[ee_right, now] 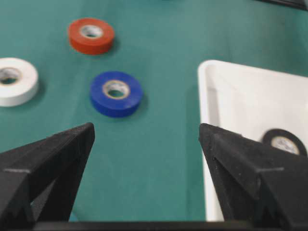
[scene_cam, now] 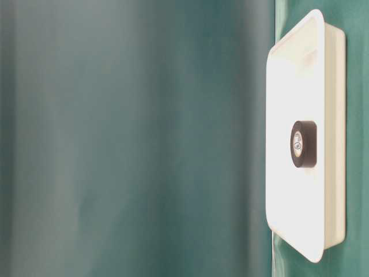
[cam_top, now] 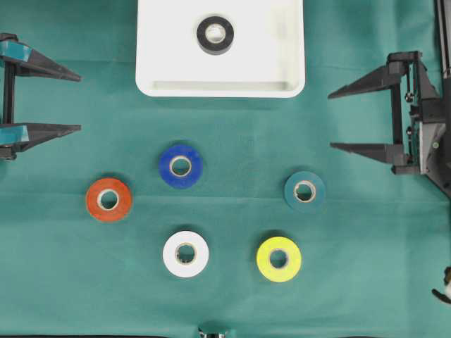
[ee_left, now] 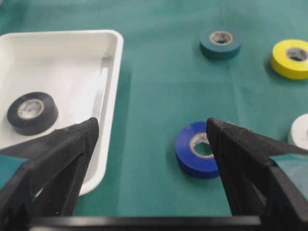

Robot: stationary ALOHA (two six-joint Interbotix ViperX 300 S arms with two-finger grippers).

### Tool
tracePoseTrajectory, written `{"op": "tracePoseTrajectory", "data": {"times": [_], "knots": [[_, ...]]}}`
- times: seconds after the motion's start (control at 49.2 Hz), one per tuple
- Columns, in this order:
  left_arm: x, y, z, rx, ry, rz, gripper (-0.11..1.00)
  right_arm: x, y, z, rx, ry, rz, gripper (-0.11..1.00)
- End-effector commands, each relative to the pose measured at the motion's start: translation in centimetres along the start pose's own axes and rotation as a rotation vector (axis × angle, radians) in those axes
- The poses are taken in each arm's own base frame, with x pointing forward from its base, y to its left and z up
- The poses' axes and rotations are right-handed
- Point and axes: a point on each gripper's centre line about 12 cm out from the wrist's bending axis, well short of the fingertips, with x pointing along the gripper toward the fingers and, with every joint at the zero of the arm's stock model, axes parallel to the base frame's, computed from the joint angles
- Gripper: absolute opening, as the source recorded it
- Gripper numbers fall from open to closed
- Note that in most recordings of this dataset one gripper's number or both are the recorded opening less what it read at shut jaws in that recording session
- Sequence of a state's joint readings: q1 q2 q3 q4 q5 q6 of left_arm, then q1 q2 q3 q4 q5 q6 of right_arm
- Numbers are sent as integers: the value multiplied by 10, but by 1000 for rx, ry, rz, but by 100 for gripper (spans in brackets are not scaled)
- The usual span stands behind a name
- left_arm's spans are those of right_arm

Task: Pick up the tape from a random location and place it into the white case.
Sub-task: 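Move the right gripper over the white tape roll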

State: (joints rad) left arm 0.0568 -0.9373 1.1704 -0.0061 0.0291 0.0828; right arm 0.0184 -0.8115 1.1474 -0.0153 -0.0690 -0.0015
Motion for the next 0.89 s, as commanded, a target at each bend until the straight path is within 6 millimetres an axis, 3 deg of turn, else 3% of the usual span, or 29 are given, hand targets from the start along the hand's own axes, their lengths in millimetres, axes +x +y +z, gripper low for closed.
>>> {"op": "tracePoseTrajectory", "data": {"times": [0.0,0.183,0.549,0.874], "knots": [[1,1,5,-5,-15,4,98,1,8,6,-6,-17,34,89],[1,1,5,-5,-17,4,98,0,20,6,-18,-10,88,89],[1,1,5,-5,-17,4,98,4,22,7,-14,4,94,89],[1,1,6,-6,-18,6,98,25,34,17,-28,32,132,89]]}}
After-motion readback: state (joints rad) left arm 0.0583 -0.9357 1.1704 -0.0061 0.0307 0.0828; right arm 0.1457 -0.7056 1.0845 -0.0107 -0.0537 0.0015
